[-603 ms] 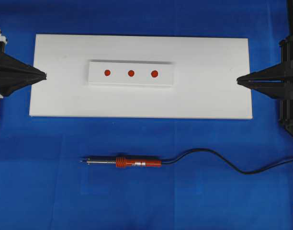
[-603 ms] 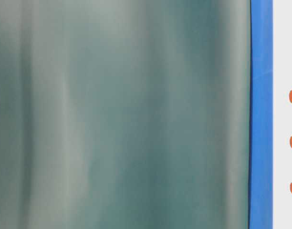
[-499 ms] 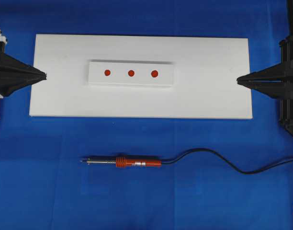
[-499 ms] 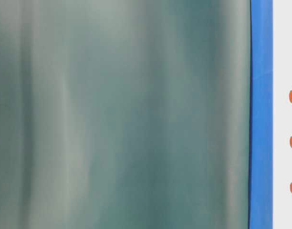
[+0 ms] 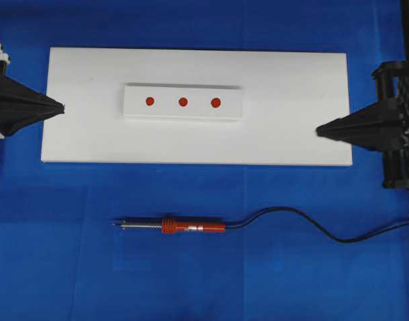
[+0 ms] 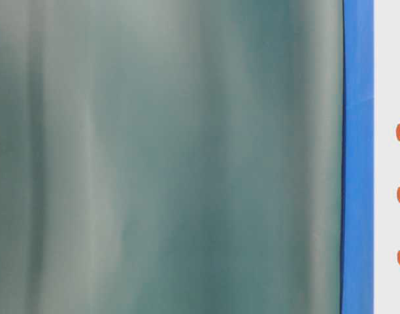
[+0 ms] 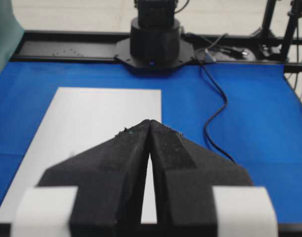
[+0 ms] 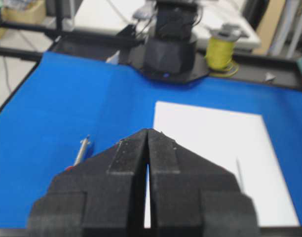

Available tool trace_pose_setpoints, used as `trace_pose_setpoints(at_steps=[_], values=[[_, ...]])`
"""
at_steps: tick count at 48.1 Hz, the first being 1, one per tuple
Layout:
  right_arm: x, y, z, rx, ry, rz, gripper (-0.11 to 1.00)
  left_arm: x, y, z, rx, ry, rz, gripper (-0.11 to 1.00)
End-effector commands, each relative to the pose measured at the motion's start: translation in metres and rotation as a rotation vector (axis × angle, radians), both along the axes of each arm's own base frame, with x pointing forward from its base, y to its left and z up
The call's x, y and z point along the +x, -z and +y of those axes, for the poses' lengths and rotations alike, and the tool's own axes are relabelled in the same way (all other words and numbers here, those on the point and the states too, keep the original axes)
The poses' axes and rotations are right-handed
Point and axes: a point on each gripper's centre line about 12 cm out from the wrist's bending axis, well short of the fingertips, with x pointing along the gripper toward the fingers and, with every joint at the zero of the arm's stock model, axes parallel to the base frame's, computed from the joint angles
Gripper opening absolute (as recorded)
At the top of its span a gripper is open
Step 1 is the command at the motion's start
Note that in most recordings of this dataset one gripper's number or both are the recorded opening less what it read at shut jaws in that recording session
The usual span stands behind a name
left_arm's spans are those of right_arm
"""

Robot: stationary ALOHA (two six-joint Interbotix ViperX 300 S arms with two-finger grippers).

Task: Touch the tip of the soldering iron to the mark.
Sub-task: 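Move the right gripper toward the red-handled soldering iron, then lower the right gripper and close it on the red handle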

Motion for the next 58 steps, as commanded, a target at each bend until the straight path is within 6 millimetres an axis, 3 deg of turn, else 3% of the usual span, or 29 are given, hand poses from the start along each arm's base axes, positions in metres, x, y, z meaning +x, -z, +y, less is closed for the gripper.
trace_pose_setpoints(at_steps=[1, 7, 19, 42, 58], values=[[0.012, -0.009, 0.006, 0.019, -0.02, -0.018, -0.02, 0.001, -0.004, 0.001, 0.002, -0.004, -0.011, 0.0], [0.028, -0.003, 0.015, 0.039, -0.047, 0.006, 0.19, 0.001, -0.003, 0.001, 0.002, -0.004, -0.011, 0.0], [0.07, 0.023, 0.04, 0.133, -0.092, 0.062, 0.89, 0.001, -0.001, 0.001, 0.0, -0.006, -0.006, 0.0], [0.17, 0.104, 0.082, 0.251, -0.031, 0.228, 0.85, -0.002, 0.003, 0.003, 0.0, -0.016, -0.002, 0.0], [0.194, 0.163, 0.105, 0.313, 0.032, 0.324, 0.85, -0.007, 0.007, 0.003, 0.002, -0.016, -0.006, 0.0]])
